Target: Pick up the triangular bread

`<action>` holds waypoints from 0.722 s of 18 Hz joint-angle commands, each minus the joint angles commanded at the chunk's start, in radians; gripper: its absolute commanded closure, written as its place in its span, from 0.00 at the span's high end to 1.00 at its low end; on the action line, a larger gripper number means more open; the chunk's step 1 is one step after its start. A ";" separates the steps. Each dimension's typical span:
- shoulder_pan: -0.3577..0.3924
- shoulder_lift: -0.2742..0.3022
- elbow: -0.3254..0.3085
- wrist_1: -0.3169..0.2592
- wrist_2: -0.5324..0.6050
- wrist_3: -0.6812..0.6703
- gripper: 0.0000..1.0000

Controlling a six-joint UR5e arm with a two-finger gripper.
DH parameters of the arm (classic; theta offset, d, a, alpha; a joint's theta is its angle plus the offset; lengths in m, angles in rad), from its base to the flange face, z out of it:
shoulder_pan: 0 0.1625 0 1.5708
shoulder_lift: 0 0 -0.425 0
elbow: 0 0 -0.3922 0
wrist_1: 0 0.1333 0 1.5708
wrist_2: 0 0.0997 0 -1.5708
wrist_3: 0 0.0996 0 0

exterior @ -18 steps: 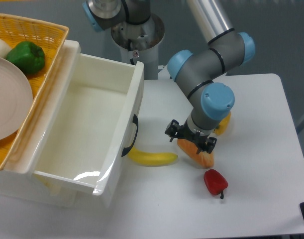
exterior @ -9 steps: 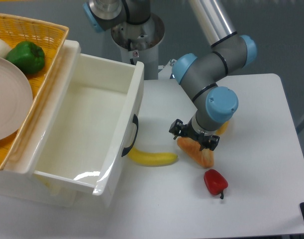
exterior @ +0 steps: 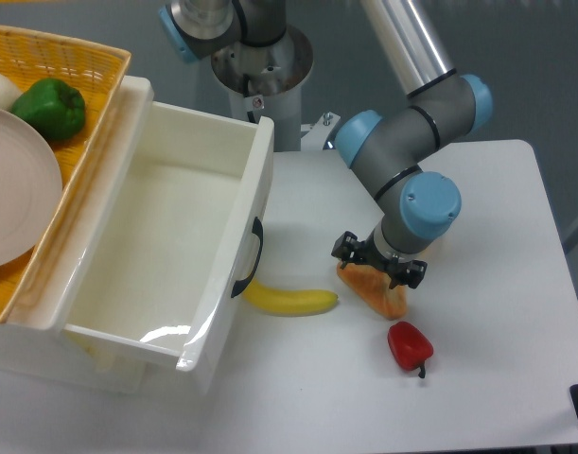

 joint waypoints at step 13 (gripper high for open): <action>-0.009 -0.032 0.000 0.015 0.025 -0.002 0.96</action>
